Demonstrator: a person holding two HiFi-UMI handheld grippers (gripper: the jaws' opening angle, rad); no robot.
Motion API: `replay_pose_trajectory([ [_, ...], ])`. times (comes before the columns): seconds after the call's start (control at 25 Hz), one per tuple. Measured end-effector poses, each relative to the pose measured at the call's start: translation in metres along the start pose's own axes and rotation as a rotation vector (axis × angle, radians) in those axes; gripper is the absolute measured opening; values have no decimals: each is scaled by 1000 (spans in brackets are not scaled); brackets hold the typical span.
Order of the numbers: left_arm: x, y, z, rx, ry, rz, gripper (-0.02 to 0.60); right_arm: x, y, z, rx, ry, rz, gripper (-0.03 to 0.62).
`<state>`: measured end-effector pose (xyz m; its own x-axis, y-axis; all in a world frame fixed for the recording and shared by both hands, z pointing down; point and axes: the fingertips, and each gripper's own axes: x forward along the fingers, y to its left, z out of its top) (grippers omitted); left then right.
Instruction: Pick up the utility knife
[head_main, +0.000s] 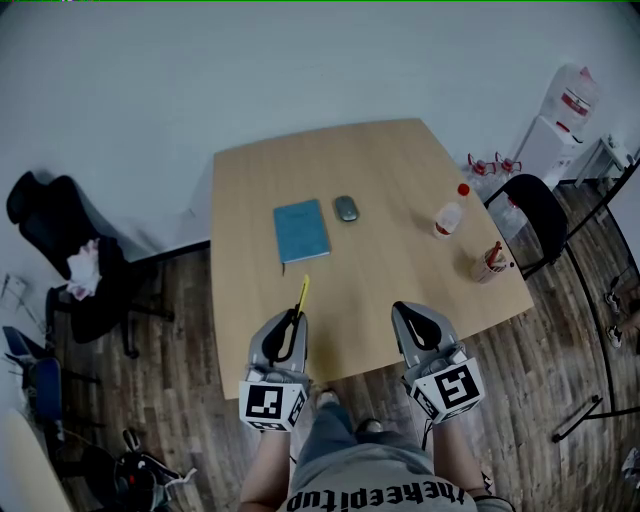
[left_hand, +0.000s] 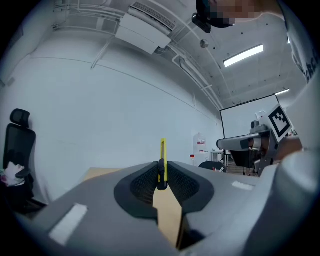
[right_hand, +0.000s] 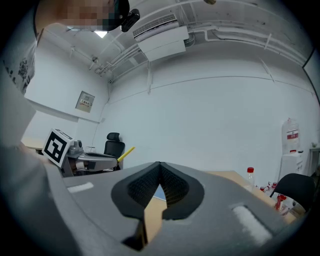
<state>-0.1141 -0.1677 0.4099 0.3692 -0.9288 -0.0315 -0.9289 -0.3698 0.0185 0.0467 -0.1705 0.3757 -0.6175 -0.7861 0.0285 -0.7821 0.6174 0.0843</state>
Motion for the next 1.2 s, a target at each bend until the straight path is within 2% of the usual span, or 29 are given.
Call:
replay_pose_trajectory([
  [0.52,-28,-4,35,5,-85,49,77,-13,13,5,-5,-12,26,0],
  [1.2,-45,-11,43,8,-118,65,77,-26,17,11,6,-50,17,0],
])
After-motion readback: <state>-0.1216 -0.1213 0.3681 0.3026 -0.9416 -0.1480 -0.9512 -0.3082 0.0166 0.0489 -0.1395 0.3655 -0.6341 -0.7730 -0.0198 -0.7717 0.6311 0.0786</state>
